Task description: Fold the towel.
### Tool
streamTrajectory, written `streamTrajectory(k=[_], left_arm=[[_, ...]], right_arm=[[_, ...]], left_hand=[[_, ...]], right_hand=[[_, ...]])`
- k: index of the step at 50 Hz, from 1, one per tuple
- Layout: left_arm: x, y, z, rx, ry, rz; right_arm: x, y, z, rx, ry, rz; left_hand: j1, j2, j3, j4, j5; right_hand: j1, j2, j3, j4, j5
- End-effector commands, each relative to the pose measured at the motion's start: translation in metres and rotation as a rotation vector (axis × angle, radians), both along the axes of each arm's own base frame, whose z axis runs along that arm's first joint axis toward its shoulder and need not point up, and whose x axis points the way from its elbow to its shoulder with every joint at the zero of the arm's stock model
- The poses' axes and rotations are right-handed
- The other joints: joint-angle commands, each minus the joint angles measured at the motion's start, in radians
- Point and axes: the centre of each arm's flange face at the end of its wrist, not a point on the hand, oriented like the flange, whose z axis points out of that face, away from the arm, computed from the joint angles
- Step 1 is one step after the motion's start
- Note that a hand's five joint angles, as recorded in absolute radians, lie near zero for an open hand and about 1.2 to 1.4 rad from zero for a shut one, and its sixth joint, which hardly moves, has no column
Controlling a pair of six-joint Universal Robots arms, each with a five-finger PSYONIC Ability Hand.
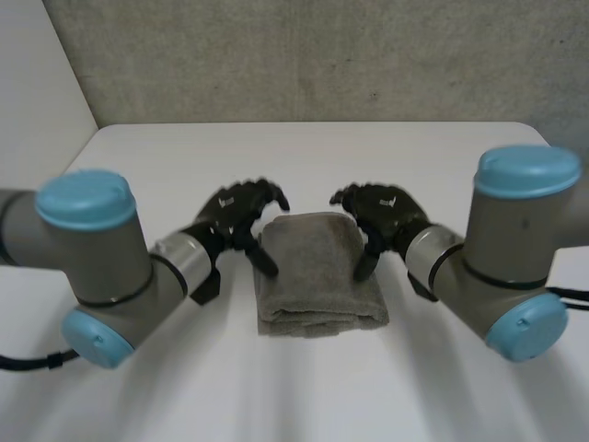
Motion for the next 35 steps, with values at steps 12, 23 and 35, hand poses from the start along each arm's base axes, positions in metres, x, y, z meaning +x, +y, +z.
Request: streamTrajectory(k=[12,23,35], left_arm=[[0.048,-0.009,0.123,-0.112,0.046,0.211],[0.059,-0.003,0.131,-0.084,-0.003,0.327],[0.059,-0.001,0.133,-0.071,-0.011,0.326]], right_arm=[[-0.049,0.011,0.134,-0.236,-0.101,-0.321],[-0.058,0.004,0.131,-0.210,-0.081,-0.352],[-0.060,0.002,0.130,-0.209,-0.085,-0.357]], left_hand=[[-0.078,-0.061,-0.066,-0.067,-0.041],[-0.078,-0.061,-0.066,-0.067,-0.041],[-0.081,-0.064,-0.069,-0.070,-0.044]], right_hand=[[-0.044,-0.073,-0.070,-0.086,-0.060],[-0.044,-0.073,-0.070,-0.086,-0.060],[-0.044,-0.073,-0.070,-0.086,-0.060]])
